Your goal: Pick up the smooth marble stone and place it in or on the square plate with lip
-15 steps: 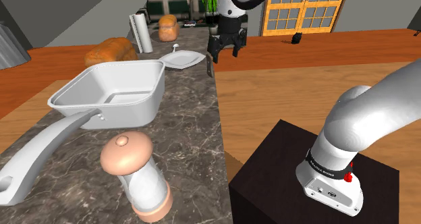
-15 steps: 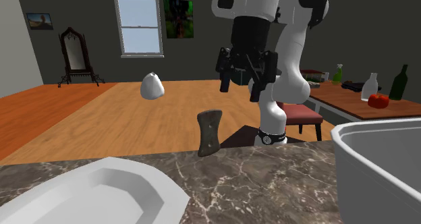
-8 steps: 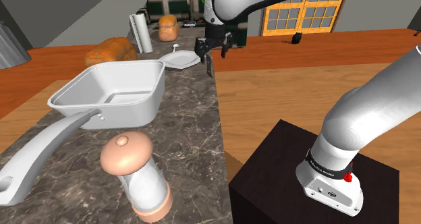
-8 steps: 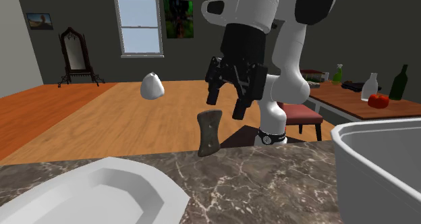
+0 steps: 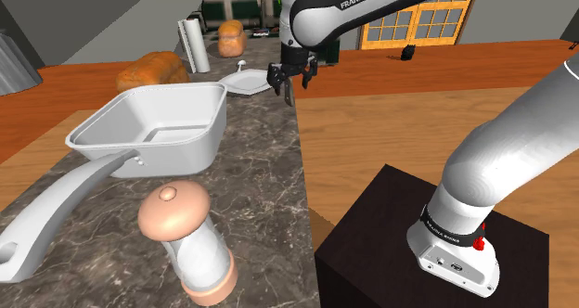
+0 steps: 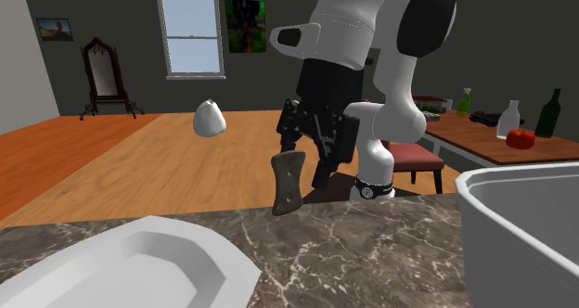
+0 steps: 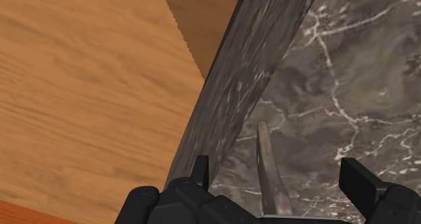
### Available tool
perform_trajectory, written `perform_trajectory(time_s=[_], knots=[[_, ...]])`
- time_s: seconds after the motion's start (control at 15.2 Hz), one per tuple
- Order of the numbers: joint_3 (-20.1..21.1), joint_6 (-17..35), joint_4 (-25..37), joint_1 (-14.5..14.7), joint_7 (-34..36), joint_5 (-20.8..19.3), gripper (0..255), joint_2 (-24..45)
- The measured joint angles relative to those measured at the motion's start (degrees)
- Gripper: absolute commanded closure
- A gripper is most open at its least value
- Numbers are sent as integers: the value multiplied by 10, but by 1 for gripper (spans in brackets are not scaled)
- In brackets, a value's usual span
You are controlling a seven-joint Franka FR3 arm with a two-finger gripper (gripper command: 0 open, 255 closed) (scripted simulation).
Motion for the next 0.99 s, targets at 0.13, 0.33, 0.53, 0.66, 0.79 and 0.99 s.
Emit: perform_trajectory(time_s=[0.13,0.33,0.53,0.66,0.79,0.99], knots=[[0,1,0,0,0,0,0,1],[0,1,0,0,0,0,255,1],[0,1,0,0,0,0,255,1],[0,1,0,0,0,0,255,1],[0,1,0,0,0,0,255,1],[0,1,0,0,0,0,255,1]])
